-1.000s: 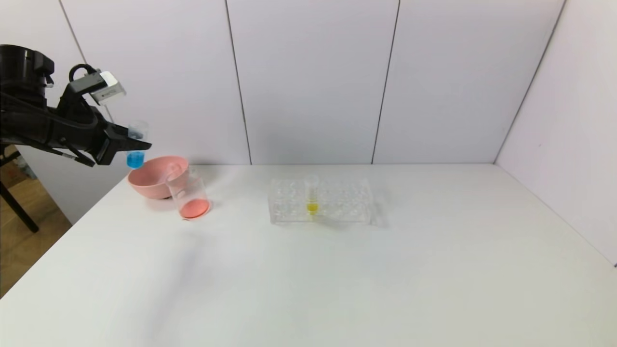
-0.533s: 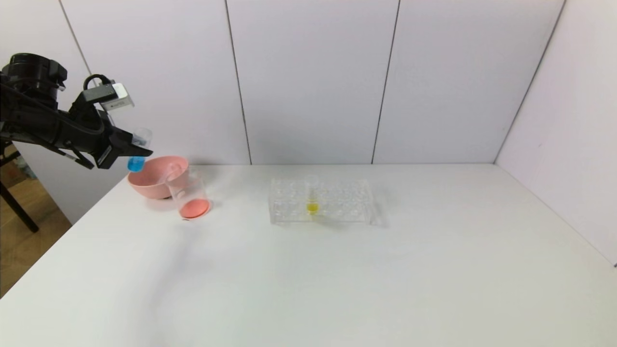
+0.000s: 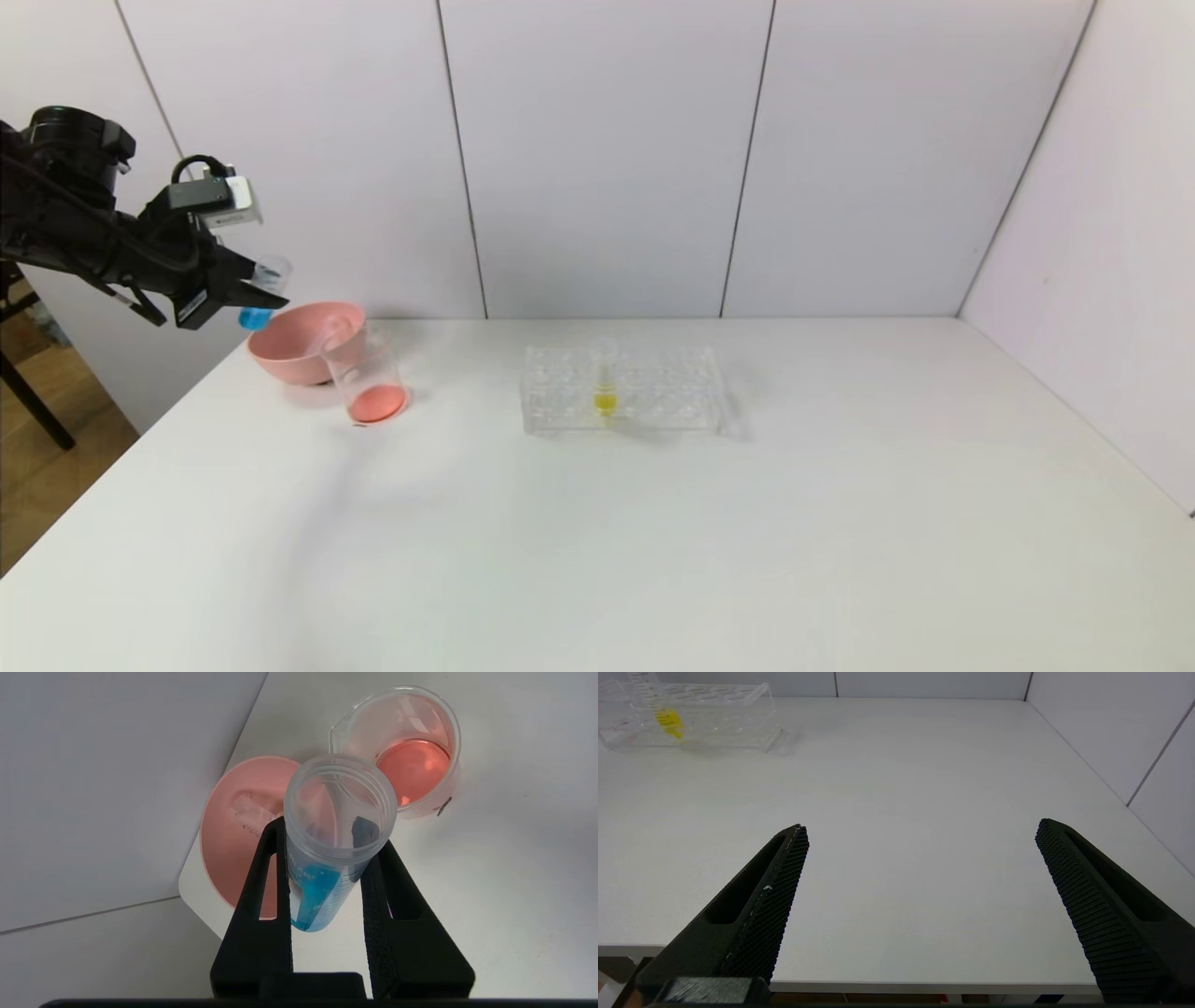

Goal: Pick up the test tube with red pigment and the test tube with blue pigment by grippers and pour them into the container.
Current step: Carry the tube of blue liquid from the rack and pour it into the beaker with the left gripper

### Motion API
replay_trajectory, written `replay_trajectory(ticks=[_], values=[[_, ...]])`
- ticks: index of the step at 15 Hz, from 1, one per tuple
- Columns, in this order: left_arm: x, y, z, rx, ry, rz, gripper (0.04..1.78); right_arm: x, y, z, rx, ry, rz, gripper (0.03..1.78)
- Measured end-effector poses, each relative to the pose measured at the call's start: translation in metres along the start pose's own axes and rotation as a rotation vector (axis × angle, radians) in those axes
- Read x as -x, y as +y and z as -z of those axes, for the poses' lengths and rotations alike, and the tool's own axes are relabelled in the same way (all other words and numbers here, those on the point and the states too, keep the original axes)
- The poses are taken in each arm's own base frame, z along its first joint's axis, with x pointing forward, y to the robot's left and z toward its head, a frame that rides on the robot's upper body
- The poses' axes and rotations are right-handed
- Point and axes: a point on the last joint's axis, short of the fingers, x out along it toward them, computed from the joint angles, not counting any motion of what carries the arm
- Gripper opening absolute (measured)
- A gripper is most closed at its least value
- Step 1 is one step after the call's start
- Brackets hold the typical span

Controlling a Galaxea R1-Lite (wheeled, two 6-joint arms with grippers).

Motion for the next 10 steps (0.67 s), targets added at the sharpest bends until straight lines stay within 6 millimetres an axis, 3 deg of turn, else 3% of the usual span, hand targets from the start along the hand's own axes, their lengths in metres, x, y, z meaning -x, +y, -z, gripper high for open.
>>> replay_trajectory(ticks=[10], values=[[-0.0096,-0.0007,-0.0001,-0.110,0.092,-0.006,0.44,0.0000,0.0000,0.0000,0.000,0.000,0.000,1.77]])
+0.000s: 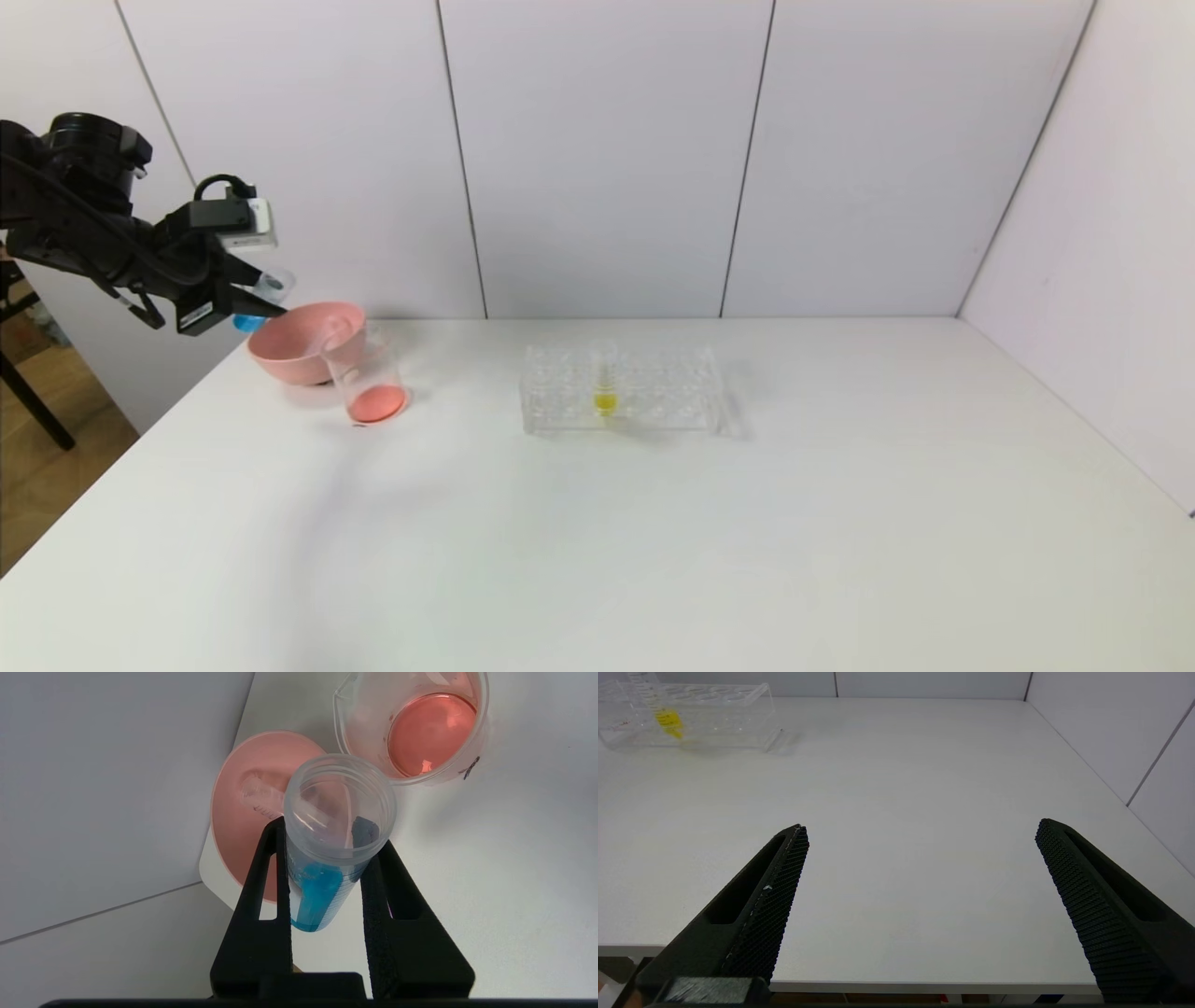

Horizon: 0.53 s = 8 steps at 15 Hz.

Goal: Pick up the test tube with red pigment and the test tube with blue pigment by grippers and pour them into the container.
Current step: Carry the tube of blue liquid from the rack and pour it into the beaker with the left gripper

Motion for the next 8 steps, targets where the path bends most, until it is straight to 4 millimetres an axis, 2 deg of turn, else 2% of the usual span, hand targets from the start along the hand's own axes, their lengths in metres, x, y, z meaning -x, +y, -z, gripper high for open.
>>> replay_trajectory(ticks=[8], values=[[-0.0080,-0.0020,-0.0052,-0.057,0.065,0.002,0.44,0.0000,0.0000,0.0000,0.000,0.000,0.000,1.77]])
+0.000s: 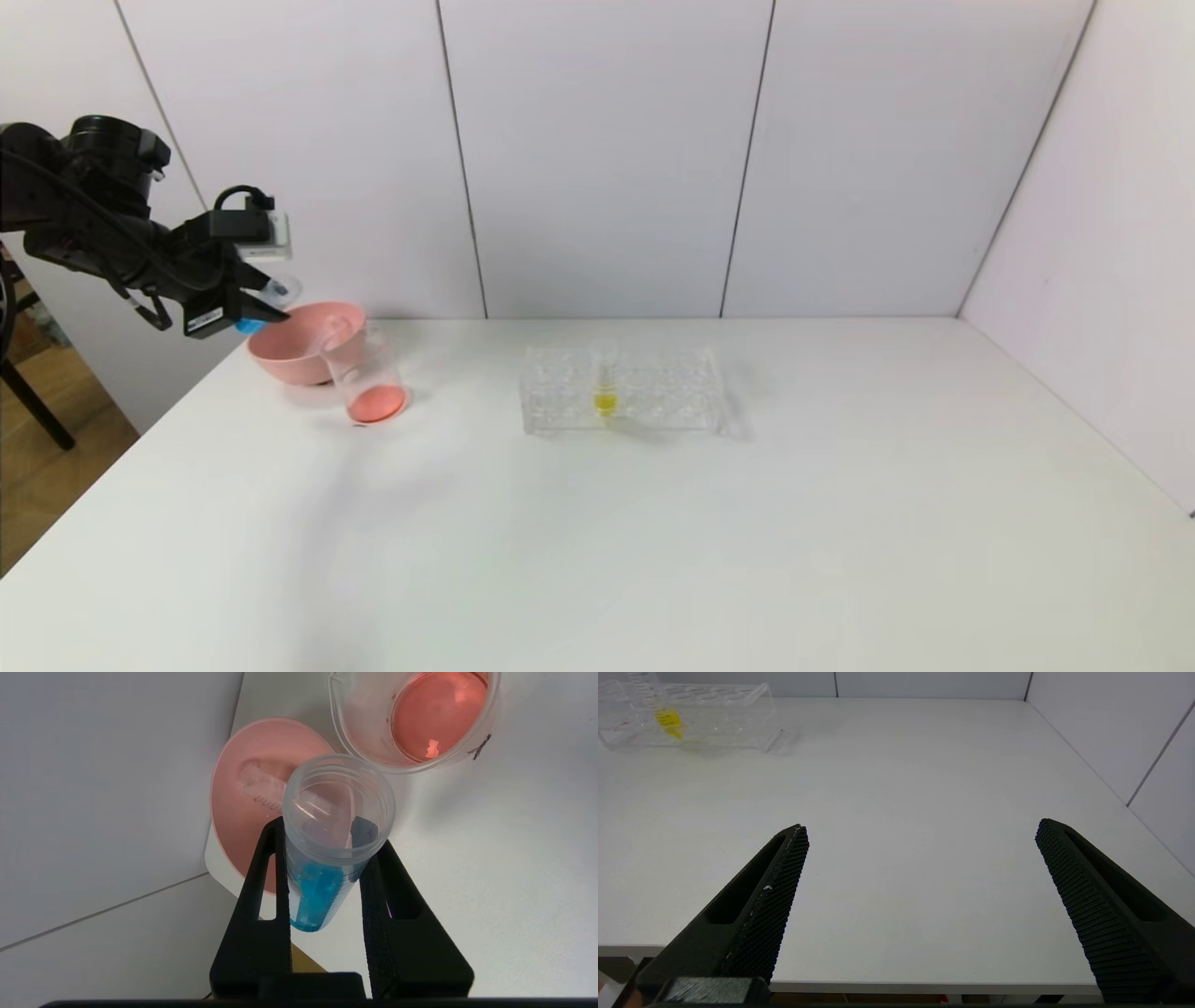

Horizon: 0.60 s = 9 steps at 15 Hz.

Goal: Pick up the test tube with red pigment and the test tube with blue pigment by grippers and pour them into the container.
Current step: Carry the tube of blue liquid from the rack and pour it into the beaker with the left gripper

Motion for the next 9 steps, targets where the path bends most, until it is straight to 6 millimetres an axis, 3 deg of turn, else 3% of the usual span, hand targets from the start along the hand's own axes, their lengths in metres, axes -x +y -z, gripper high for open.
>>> replay_trajectory(ticks=[9], values=[[-0.004,-0.001,-0.009,-0.128,0.056,-0.003,0.44,0.000,0.000,0.000,0.000,0.000,0.000,1.77]])
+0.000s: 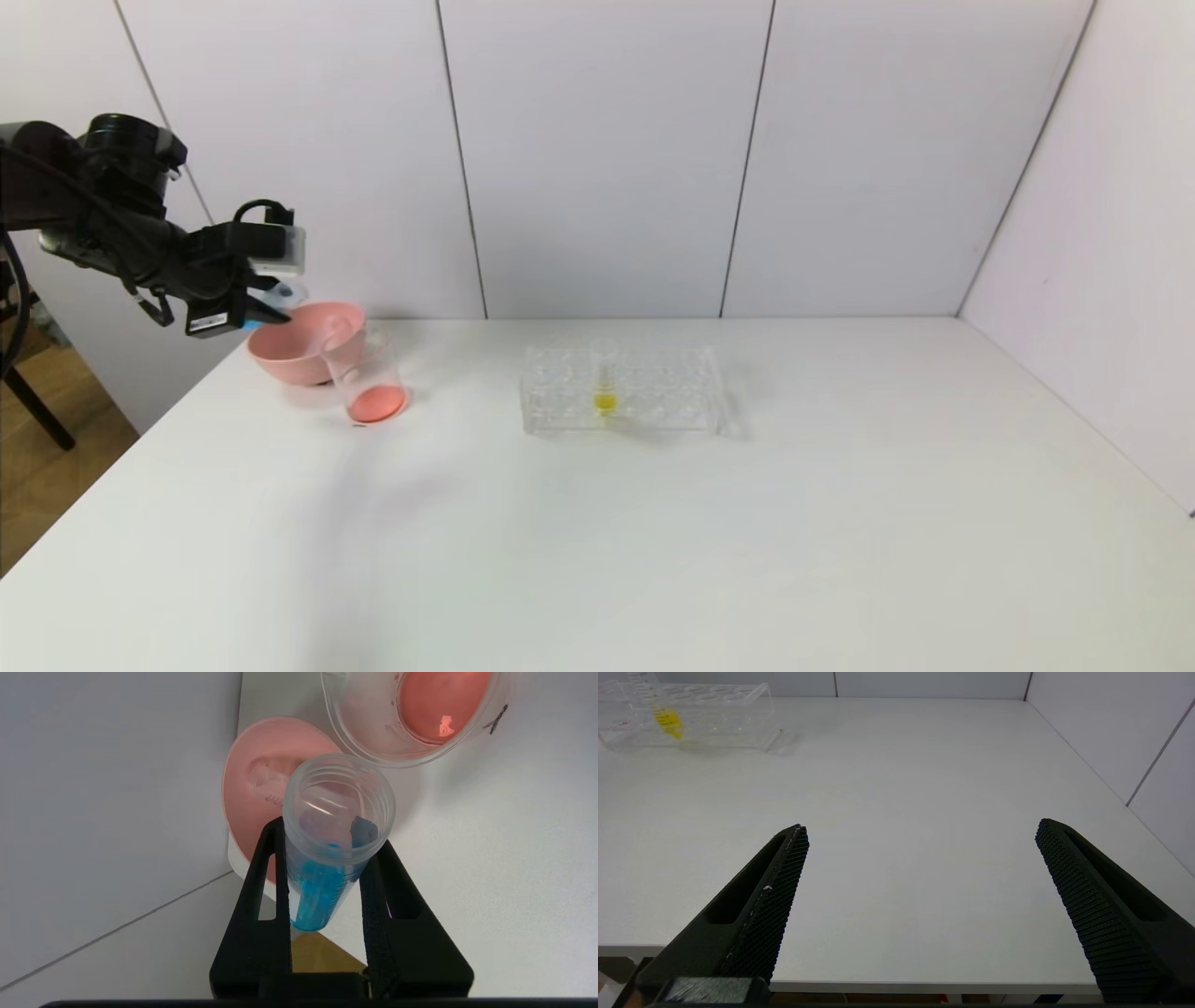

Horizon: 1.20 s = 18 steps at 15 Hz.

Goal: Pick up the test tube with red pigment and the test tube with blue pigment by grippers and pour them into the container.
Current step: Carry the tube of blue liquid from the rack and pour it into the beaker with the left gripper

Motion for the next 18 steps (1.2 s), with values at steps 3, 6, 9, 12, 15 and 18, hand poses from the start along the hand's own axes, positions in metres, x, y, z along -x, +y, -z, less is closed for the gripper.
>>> replay_trajectory(ticks=[3,6,9,12,15,18], values=[[0.000,-0.001,-0.004,-0.009,0.000,0.009,0.44,0.000,0.000,0.000,0.000,0.000,0.000,1.77],[-0.001,-0.003,-0.006,-0.009,0.000,0.029,0.44,0.000,0.000,0.000,0.000,0.000,0.000,1.77],[-0.002,-0.003,-0.008,-0.014,0.021,0.028,0.44,0.000,0.000,0.000,0.000,0.000,0.000,1.77],[-0.004,-0.004,-0.012,-0.022,0.077,0.028,0.44,0.000,0.000,0.000,0.000,0.000,0.000,1.77],[-0.006,-0.004,-0.016,-0.030,0.135,0.027,0.44,0.000,0.000,0.000,0.000,0.000,0.000,1.77],[-0.008,-0.005,-0.022,-0.043,0.188,0.026,0.44,0.000,0.000,0.000,0.000,0.000,0.000,1.77]])
